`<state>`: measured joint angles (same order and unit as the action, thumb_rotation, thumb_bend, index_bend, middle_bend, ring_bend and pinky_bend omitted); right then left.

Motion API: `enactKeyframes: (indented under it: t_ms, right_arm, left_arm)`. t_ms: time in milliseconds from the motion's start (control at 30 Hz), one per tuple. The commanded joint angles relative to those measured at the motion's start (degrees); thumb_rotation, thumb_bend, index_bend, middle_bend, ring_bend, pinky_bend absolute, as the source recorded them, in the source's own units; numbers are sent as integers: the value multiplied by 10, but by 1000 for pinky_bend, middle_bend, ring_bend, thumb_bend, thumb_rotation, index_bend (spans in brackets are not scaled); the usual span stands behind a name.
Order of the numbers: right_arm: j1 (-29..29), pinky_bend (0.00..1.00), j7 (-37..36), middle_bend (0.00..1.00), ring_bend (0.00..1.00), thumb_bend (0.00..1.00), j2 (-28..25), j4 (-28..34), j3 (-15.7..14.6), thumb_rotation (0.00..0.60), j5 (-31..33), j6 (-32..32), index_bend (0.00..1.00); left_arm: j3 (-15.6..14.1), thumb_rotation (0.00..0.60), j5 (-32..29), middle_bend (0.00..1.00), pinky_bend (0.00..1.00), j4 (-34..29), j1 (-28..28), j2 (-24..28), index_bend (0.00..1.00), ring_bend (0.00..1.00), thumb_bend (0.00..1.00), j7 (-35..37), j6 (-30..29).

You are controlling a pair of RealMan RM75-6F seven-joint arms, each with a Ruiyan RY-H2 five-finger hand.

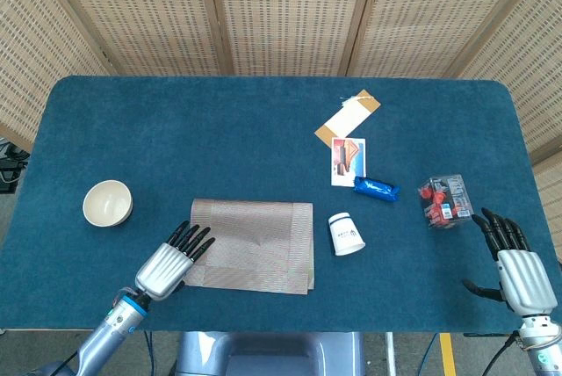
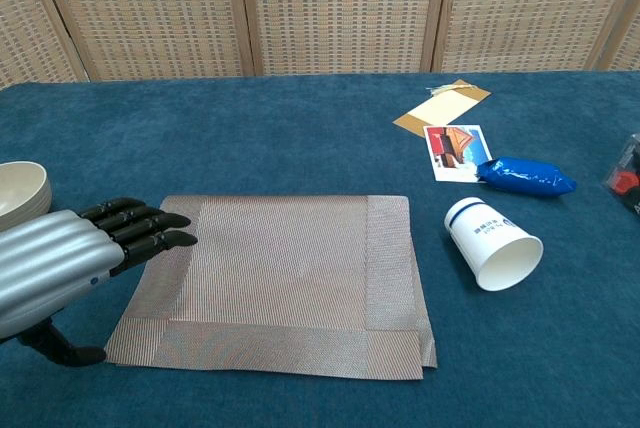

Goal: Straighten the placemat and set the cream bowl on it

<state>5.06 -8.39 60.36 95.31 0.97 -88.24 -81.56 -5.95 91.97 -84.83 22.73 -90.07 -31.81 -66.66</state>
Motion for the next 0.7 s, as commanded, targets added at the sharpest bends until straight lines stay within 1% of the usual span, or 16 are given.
enactKeyframes:
  t_ms: [33, 433, 700]
  right_arm:
    - [0, 0, -1, 0, 0, 19, -1, 1, -1, 600, -1, 0, 92]
    - [-1, 0, 1, 0, 0, 19, 0, 1, 0, 600, 2, 0, 92]
    - [0, 0, 4, 0, 0, 19, 1, 1, 0, 600, 4, 4, 92]
  left_arm:
    - [-4, 600, -1, 0, 0, 4, -2, -8, 58, 0, 97, -3, 4]
    - [-9, 600, 0, 0, 0, -6, -4, 8, 58, 0, 96, 4, 7]
    - [-5, 600, -3, 0, 0, 9, -6, 4, 61, 0, 100, 3, 8]
